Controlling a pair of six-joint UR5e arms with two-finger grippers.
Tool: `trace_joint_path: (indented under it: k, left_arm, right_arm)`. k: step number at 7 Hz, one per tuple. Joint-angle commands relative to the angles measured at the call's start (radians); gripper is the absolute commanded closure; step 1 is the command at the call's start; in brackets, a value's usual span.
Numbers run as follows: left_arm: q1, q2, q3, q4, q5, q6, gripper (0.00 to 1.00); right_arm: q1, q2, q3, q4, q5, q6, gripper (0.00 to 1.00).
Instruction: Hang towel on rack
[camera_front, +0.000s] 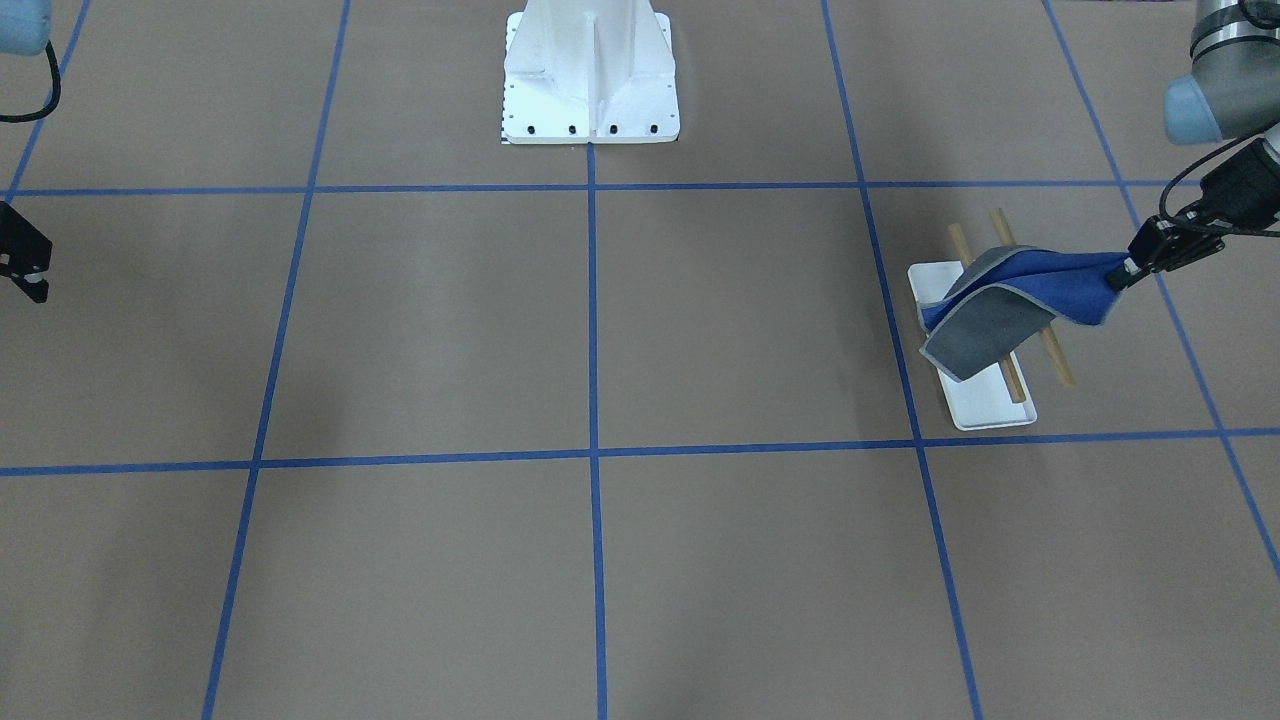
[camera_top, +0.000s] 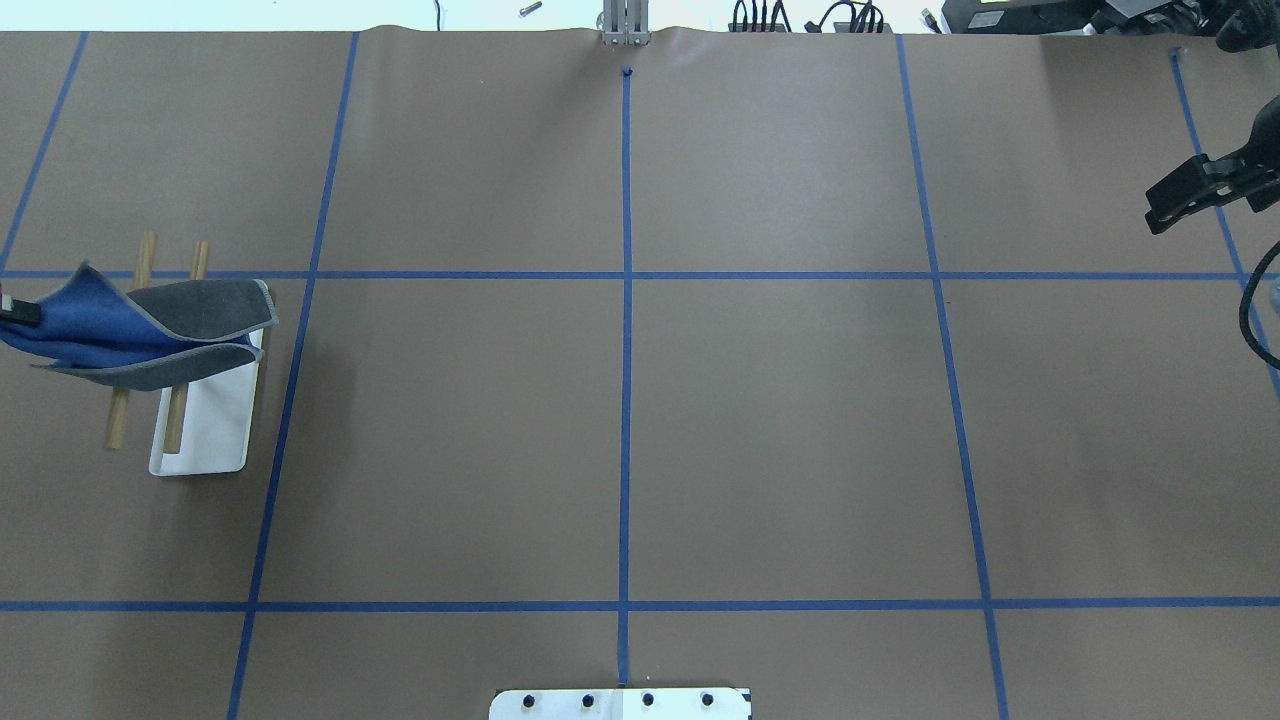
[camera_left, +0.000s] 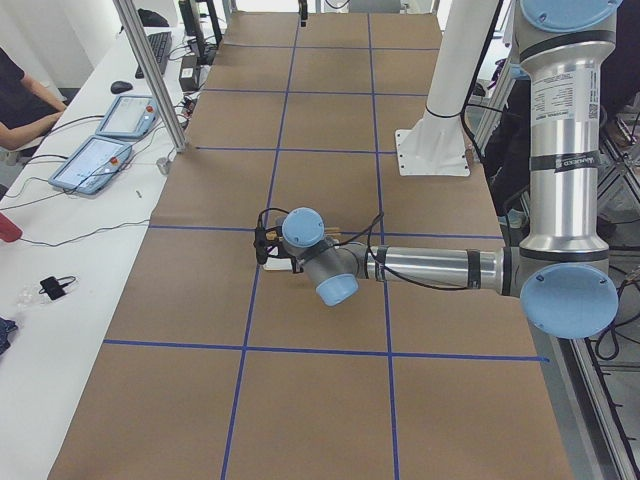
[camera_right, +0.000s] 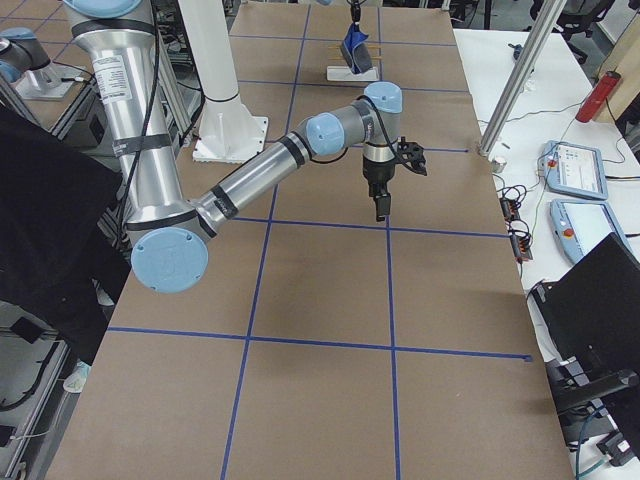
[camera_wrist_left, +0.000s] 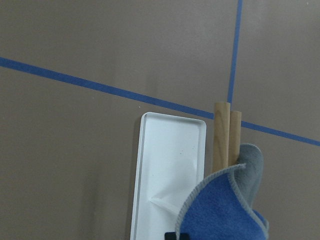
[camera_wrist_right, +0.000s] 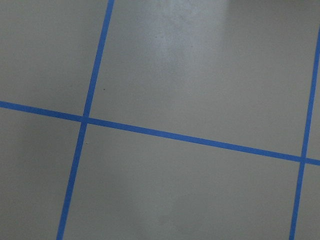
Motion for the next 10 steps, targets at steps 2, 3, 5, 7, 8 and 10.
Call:
trace_joint_path:
  k: [2,3,5,7,8,10]
  left_arm:
    - [0.001,-0.013,0.017,0.001,0.092,0.007,0.02]
    - [-0.003,-0.013,0.026,0.004,0.108,0.014,0.02]
    - [-0.07,-0.013,0.118,0.017,0.129,0.313,0.02]
    - [-0.17,-0.019,0.163,0.175,0.128,0.609,0.02]
    - [-0.212,-0.059,0.146,0.354,0.128,0.766,0.02]
    - [-0.305,-0.154,0.041,0.757,0.131,1.044,0.02]
  right_arm:
    - [0.03,-0.005,-0.007,-0.006,0.052,-0.001,0.0]
    - [0.06,-0.023,-0.025,-0.002,0.086,-0.002,0.0]
    - [0.111,-0.124,-0.035,0.002,0.106,-0.021,0.0]
    - [0.209,-0.123,-0.152,0.002,0.108,-0.268,0.0]
    - [0.258,-0.129,-0.198,0.0,0.106,-0.365,0.0]
    - [0.335,-0.151,-0.271,0.002,0.105,-0.432,0.0]
